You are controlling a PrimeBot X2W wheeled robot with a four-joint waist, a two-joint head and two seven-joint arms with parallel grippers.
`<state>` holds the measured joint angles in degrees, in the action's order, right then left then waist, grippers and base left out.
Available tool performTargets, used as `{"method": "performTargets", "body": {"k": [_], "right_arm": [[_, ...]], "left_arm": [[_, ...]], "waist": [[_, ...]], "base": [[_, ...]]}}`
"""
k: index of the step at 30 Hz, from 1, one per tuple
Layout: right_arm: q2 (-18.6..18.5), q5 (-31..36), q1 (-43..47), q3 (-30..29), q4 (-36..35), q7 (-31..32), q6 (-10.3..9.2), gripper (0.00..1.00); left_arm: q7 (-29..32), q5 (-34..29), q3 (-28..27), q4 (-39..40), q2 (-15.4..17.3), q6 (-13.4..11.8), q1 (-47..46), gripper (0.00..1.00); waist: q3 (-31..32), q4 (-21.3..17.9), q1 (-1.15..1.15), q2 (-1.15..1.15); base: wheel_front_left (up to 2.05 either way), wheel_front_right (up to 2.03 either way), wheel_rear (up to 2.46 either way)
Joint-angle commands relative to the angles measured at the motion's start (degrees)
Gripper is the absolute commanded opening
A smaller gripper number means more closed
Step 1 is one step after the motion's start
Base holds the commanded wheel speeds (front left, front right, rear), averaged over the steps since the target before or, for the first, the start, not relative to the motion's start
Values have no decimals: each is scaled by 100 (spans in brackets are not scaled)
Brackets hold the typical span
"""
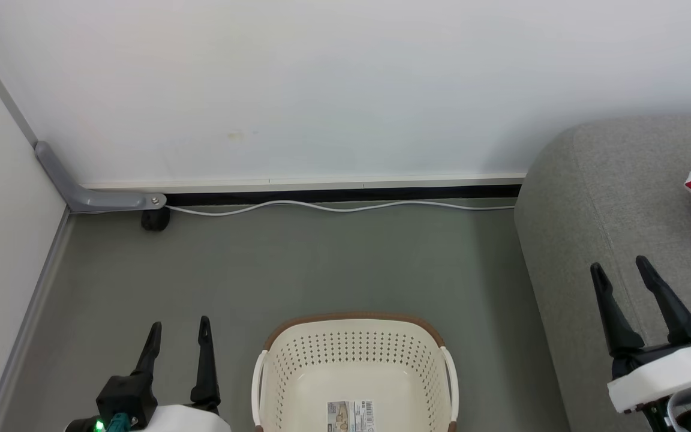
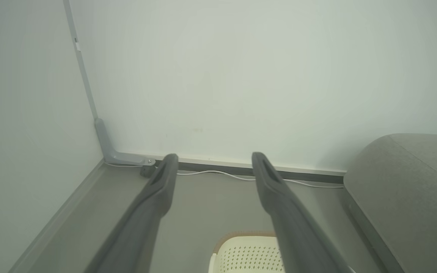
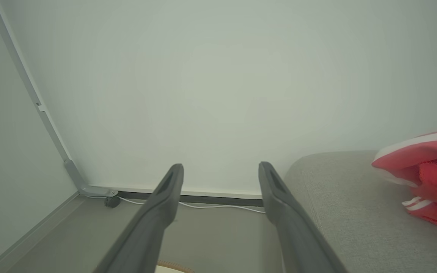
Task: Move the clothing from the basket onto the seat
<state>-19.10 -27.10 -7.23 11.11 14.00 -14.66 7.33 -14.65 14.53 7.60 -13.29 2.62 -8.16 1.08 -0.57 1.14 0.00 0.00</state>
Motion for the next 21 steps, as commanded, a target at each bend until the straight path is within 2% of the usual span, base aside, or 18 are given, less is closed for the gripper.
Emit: {"method": "performTargets", "body": {"k": [1,7,14,21], "right_arm": [[-93,69,-12,52,-173,-34,16,100],[96,256,279,-37,-270,-34,16,100],[196,397,343,-81,-192,-34,16,100],[203,430,323,-84,-139,-34,16,100]], "left_arm": [[-35,-43,-204,174,26,-50,-103,100],[-35,-35,-356,339,26,-268,201,100],[-35,-80,-291,380,26,-427,456,100],[-35,-95,-172,394,26,-406,515,100]], "waist": [[13,-24,0,0],[54,-139,0,0],[77,-196,0,0],[78,-180,0,0]], "base": [[0,0,0],[0,0,0],[0,0,0],[0,0,0]]}}
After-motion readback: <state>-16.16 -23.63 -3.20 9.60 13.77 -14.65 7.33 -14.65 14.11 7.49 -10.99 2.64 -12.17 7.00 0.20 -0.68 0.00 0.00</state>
